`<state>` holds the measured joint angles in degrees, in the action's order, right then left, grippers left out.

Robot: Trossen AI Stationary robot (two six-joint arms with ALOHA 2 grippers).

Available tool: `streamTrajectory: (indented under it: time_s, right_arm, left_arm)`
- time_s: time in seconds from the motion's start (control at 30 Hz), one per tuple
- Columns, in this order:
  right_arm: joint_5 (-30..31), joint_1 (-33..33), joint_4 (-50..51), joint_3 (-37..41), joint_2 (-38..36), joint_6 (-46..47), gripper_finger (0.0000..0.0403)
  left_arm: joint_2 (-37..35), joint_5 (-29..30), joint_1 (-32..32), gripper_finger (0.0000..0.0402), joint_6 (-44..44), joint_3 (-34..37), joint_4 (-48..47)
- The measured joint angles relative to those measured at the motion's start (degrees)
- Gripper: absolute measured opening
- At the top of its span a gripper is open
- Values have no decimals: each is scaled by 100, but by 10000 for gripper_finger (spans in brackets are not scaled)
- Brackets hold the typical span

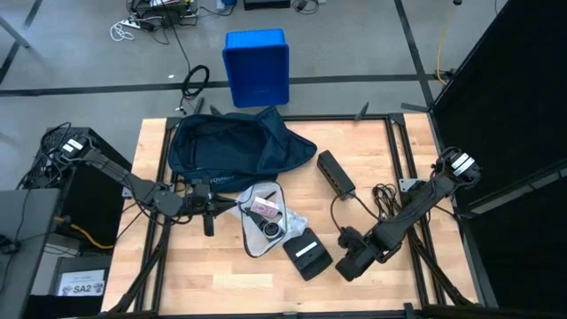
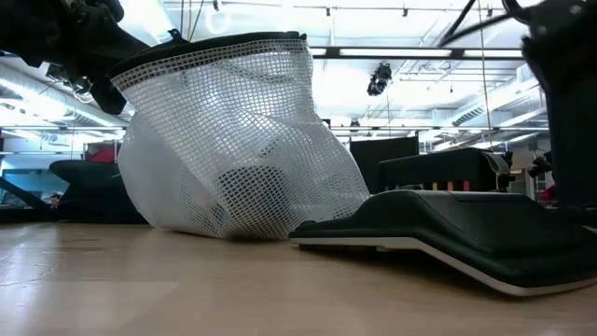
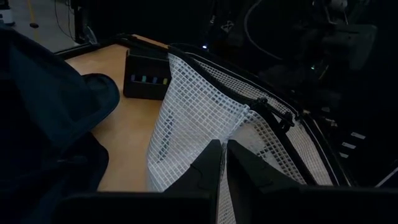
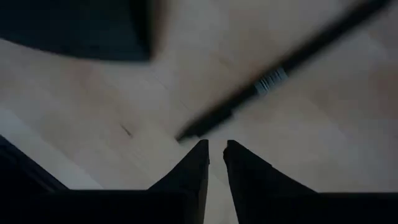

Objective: Unpack backpack
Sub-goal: Put the black pen into the white mesh envelope

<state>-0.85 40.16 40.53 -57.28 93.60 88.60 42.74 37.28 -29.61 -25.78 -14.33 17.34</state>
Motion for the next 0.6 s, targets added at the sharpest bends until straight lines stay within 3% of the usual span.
streamTrajectory:
  time_s: [0.13, 0.27, 0.33, 0.47, 0.6]
  right_arm:
    - [-397, 0, 667, -207, -2, 91, 34]
    - [-348, 77, 1799, -660, -4, 382, 34]
    - [101, 197, 2168, -859, -6, 559, 32]
    - [2326, 619, 1987, -911, -2, 1016, 33]
    - [2766, 847, 1649, -759, 2, 1155, 42]
  left_arm:
    - [0, 0, 0, 0, 0, 0, -2]
    - [0, 0, -1, 0, 0, 0, -1]
    - [0, 0, -2, 0, 0, 0, 0]
    - [1, 0, 0, 0, 0, 0, 0]
    - [0, 0, -2, 0, 0, 0, -2]
